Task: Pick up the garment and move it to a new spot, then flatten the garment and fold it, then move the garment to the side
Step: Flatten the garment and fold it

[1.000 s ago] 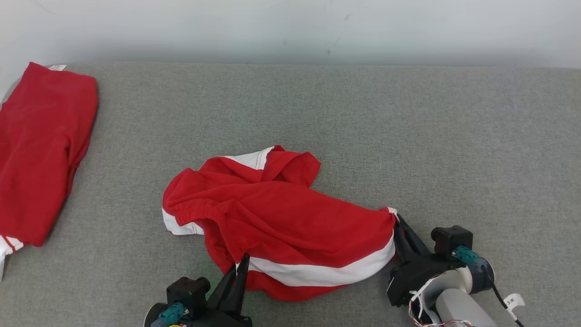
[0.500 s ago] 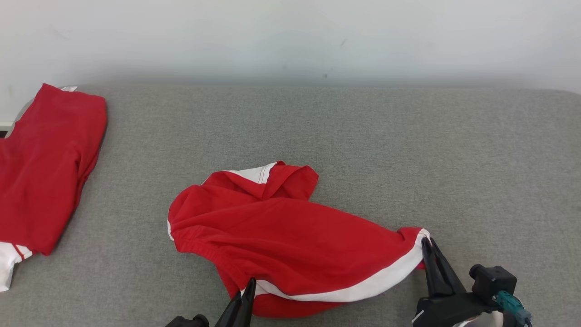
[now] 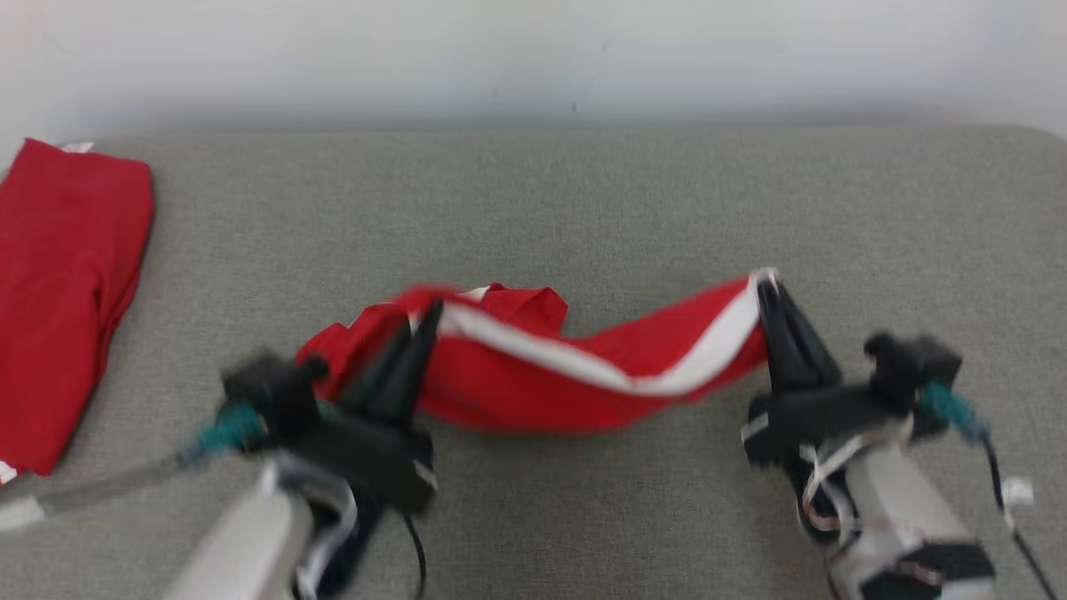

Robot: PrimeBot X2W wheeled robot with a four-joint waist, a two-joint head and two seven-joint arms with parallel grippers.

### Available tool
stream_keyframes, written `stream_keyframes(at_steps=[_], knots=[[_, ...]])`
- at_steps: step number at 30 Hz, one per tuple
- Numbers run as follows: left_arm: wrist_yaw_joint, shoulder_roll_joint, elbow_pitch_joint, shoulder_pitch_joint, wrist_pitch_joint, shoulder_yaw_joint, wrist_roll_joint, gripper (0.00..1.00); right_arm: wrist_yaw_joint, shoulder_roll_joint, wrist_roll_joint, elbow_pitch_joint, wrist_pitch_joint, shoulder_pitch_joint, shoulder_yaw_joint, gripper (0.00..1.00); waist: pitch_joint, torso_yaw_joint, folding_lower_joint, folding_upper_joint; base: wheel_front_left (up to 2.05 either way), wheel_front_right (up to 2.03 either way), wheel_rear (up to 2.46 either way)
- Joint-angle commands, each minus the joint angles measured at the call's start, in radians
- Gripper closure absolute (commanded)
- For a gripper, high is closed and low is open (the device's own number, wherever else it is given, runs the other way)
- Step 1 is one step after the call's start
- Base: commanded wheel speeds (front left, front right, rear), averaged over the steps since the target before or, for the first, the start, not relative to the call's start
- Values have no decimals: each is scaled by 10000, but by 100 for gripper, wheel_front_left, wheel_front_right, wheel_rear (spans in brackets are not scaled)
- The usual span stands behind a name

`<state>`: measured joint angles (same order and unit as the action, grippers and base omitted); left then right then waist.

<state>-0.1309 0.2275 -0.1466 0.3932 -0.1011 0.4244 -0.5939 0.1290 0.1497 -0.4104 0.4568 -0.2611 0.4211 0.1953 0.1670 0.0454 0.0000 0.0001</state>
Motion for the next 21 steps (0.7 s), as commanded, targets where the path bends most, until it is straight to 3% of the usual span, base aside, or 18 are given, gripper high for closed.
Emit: stream_keyframes(at_steps=[1,4,9,16,21], knots=[[13,141,-25,489,223,-11,-356,100,37,86,-180,82,43,492,100,100,413,-207,0,-1,0,0,0],[11,895,-293,2683,1280,247,-1215,100,37,257,-823,720,335,2529,475,100,1102,-447,0,-1,0,0,0],[10,1175,-1504,6407,2440,-1,-2402,100,37,388,-1504,1936,855,6045,825,100,2316,-807,0,-1,0,0,0],[9,749,-3659,11069,3119,-101,-2591,100,37,57,-2109,3827,1125,10711,390,100,3756,-1241,0,-1,0,0,0],[10,225,-4691,13234,2884,153,-2782,100,37,105,-1523,5010,876,12939,423,100,4272,-1391,0,-1,0,0,0]])
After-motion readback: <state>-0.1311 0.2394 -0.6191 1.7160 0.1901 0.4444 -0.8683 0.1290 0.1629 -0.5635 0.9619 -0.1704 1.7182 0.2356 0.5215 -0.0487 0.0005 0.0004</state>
